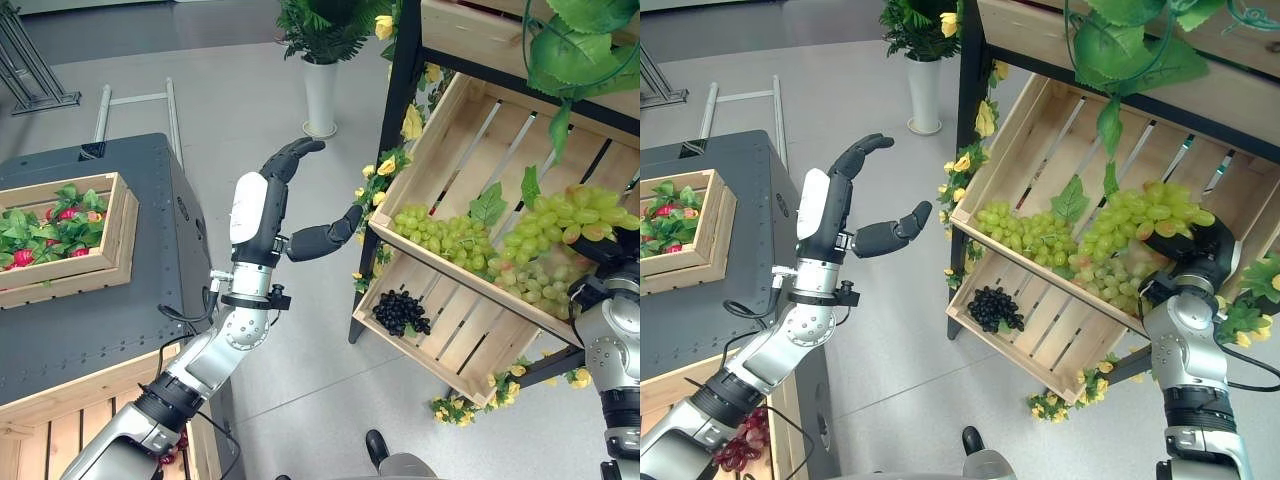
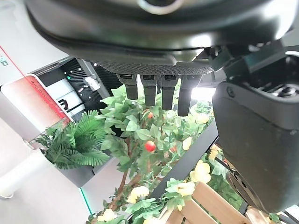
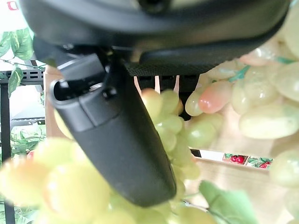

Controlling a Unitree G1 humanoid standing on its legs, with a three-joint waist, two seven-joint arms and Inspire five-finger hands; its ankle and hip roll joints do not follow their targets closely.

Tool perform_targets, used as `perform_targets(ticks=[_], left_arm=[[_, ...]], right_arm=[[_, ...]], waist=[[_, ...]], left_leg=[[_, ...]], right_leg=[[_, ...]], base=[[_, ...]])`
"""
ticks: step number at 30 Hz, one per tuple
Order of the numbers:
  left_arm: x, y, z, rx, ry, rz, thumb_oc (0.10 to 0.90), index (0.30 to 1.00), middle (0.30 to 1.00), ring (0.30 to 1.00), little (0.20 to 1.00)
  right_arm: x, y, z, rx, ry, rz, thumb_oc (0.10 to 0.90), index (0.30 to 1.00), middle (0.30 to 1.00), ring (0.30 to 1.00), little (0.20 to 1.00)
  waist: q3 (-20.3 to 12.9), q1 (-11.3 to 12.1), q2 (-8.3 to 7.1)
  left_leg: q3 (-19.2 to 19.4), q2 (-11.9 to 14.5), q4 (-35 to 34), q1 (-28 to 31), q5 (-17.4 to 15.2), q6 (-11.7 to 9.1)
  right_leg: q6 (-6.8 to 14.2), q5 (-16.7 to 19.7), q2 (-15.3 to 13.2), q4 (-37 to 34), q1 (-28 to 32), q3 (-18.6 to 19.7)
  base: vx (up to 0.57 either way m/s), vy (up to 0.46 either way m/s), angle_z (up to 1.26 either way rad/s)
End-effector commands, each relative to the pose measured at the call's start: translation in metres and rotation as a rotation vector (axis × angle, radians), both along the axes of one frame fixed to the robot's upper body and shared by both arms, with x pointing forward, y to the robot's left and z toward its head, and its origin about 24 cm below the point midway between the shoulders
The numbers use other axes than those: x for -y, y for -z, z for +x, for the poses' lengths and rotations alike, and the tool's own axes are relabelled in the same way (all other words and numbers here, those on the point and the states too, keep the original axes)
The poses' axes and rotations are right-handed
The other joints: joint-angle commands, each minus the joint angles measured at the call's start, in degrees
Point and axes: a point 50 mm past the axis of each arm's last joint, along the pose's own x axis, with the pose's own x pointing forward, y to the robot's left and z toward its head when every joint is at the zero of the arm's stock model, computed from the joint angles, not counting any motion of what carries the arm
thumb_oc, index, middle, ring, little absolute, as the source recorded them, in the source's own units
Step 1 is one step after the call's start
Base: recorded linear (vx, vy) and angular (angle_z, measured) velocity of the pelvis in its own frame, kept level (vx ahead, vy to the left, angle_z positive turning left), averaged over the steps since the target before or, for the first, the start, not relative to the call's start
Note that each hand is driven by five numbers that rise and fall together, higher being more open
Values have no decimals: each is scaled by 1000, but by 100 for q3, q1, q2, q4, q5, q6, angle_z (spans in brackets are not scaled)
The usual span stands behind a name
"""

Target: Pick up the fruits from the basket on one side to the basket on the other side

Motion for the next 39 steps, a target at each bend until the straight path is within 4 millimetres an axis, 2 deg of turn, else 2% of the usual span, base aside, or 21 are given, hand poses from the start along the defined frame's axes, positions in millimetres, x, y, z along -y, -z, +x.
perform_targets(ticks=[1,6,8,10,11,15,17,18,21,24,28,31,35,39], left_arm=[[14,-59,5,250,91,-60,800,900,900,900,900],[16,-59,4,248,107,-61,800,900,900,900,900],[20,-60,2,266,143,-40,800,900,900,900,900],[22,-62,1,272,160,-29,800,900,900,900,900],[24,-63,0,269,178,-21,800,900,900,900,900],[27,-65,-2,272,196,-4,800,900,900,900,900],[28,-66,-3,274,198,2,800,900,900,900,900],[29,-66,-3,274,195,7,800,900,900,900,900],[29,-66,-4,276,196,17,800,900,900,900,900],[27,-67,-5,274,198,24,800,900,900,900,900],[24,-67,-5,274,198,33,800,900,900,900,900],[22,-68,-6,280,194,35,800,900,900,900,900],[19,-67,-6,281,186,34,800,900,900,900,900],[17,-68,-7,289,174,31,800,900,900,900,900]], right_arm=[[22,-58,8,89,13,-232,800,900,900,900,900],[12,-64,15,51,-57,-345,800,900,900,900,900],[6,-71,17,-14,-116,-499,800,900,900,900,900],[4,-75,18,-33,-135,-561,800,900,900,900,900],[1,-80,18,-92,-168,-689,800,900,900,900,900],[0,-92,17,-199,-198,-919,800,900,900,900,900],[0,-104,15,-223,-208,-1031,800,900,900,900,900],[-3,-118,13,-225,-219,-1117,800,900,900,900,900],[-11,-134,11,-234,-287,-1214,800,900,900,900,900],[-21,-143,8,-215,-375,-1255,800,900,900,900,900],[-31,-147,2,-194,-477,-1284,800,900,900,900,900],[-36,-150,-2,-137,-475,-1306,800,900,900,900,900],[-42,-165,-10,-14,-428,-1331,800,900,900,900,900],[-55,-175,-17,179,-514,-1161,800,900,900,900,900]], waist=[[-501,102,131],[-484,107,127],[-490,84,113],[-493,72,106],[-499,48,87],[-513,-15,62],[-519,-56,39],[-525,-97,22],[-527,-130,-8],[-532,-146,-35],[-545,-155,-68],[-541,-150,-74],[-550,-153,-69],[-546,-143,-55]], left_leg=[[-305,-78,54,162,-630,20],[-323,-83,54,165,-631,21],[-304,-83,54,158,-621,17],[-304,-83,54,153,-619,16],[-289,-79,54,149,-615,12],[-241,-68,54,155,-622,10],[-215,-69,54,163,-631,14],[-169,-54,54,165,-622,7],[-127,-46,54,158,-620,-2],[-108,-29,54,159,-620,-11],[-110,-18,54,154,-622,-22],[-113,-11,54,153,-627,-25],[-140,-13,54,147,-638,-26],[-172,-20,54,136,-639,-19]], right_leg=[[-106,15,488,5,-5,-437],[-98,12,484,5,4,-444],[-90,18,489,5,-8,-429],[-87,20,495,5,-11,-418],[-80,24,502,5,-21,-398],[-59,31,528,5,-35,-333],[-48,40,553,5,-43,-284],[-33,47,561,5,-46,-251],[-13,54,579,5,-65,-199],[-2,51,590,5,-66,-168],[11,49,596,5,-63,-160],[18,45,597,5,-59,-173],[29,34,598,5,-45,-190],[33,18,595,5,-38,-190]], base=[[0,0,0],[0,0,0],[0,0,0],[0,0,0],[0,0,0],[0,0,0],[0,0,0],[0,0,0],[0,0,0],[-16,-16,-5],[-2,-5,-1],[0,0,0],[0,0,0],[0,0,0]])
